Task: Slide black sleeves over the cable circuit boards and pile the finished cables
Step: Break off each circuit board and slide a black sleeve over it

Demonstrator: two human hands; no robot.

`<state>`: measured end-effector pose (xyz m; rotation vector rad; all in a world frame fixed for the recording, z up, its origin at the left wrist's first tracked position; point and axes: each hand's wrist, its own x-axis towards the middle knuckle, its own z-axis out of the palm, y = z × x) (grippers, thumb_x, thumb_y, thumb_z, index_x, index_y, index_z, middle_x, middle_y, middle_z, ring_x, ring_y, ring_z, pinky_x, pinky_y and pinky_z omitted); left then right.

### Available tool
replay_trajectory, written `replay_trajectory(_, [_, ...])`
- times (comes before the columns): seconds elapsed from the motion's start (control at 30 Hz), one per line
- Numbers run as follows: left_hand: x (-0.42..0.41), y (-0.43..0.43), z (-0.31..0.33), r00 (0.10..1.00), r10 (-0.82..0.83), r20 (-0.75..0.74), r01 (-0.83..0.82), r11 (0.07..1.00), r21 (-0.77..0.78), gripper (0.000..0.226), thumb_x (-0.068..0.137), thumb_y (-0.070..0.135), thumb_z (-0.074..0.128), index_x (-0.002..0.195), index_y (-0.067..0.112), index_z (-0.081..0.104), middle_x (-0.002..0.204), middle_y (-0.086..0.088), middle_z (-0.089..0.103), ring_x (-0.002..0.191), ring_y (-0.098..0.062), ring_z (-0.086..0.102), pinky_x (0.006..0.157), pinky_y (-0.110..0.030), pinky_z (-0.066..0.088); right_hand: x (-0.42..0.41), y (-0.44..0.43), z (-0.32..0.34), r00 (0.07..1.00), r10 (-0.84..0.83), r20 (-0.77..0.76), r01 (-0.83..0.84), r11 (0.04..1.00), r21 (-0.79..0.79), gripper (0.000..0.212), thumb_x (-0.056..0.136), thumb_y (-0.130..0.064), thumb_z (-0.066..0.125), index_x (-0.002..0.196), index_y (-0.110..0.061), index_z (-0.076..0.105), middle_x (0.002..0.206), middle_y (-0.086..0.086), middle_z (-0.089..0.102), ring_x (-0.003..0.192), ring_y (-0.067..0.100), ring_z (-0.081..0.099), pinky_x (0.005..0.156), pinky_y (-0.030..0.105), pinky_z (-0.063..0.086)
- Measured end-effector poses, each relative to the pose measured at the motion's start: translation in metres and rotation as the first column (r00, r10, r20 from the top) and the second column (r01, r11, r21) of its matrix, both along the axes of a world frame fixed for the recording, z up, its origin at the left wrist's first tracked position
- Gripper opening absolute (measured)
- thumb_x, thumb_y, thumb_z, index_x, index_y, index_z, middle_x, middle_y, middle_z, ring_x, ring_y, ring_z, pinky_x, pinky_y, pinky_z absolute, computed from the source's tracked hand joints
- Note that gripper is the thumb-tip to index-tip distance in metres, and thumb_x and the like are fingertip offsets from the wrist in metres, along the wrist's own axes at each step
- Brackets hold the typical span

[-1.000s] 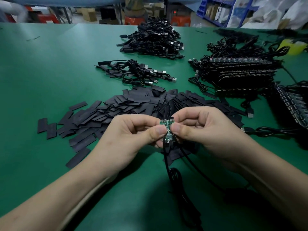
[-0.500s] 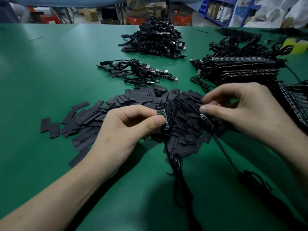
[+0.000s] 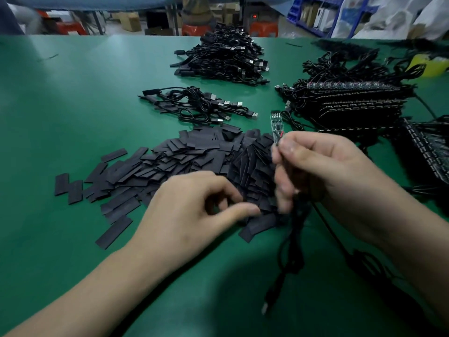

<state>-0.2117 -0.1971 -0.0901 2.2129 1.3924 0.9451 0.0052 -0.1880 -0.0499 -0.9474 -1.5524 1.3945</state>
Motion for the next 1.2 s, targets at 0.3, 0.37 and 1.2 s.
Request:
replay_trajectory(0.3, [0.004, -0.007, 0.006, 0.981, 0.073, -0.182, -0.069, 0.997, 0.028, 0.023, 0.081, 0.057, 0.068, 0.089, 0.037, 0.075, 0.085, 0.018, 0.065, 0.080, -0.006, 0.063, 0.075, -0.034, 0.054, -0.009, -0.003, -0.015, 0.988, 0.023, 0.151, 0.007, 0.981, -0.195, 0.030, 0.098, -0.037, 0.053, 0.084, -0.012, 0.060, 0.053, -0.001, 0.038, 0.038, 0.011, 0.031, 0.036, 0.020, 0.029])
replay_trajectory(0.37, [0.003, -0.006, 0.007, 0.974, 0.083, -0.209, -0.069, 0.995, 0.072, 0.018, 0.086, 0.051, 0.066, 0.087, 0.036, 0.076, 0.084, 0.017, 0.066, 0.079, -0.007, 0.064, 0.072, -0.035, 0.055, -0.011, -0.004, -0.016, 0.983, 0.006, 0.181, 0.031, 0.979, -0.201, 0.030, 0.097, -0.038, 0.056, 0.084, -0.011, 0.059, 0.053, -0.002, 0.035, 0.039, 0.011, 0.030, 0.037, 0.022, 0.028])
replay_trajectory(1.2, [-0.008, 0.005, 0.004, 0.976, 0.035, 0.215, -0.070, 0.984, 0.161, 0.024, 0.079, 0.039, 0.077, 0.101, 0.029, 0.080, 0.087, 0.023, 0.074, 0.073, 0.004, 0.068, 0.070, -0.022, 0.055, 0.000, -0.002, -0.010, 0.920, -0.126, 0.372, 0.092, 0.990, 0.110, 0.043, 0.096, -0.056, 0.055, 0.076, -0.019, 0.062, 0.053, -0.006, 0.038, 0.049, 0.015, 0.036, 0.051, 0.032, 0.028])
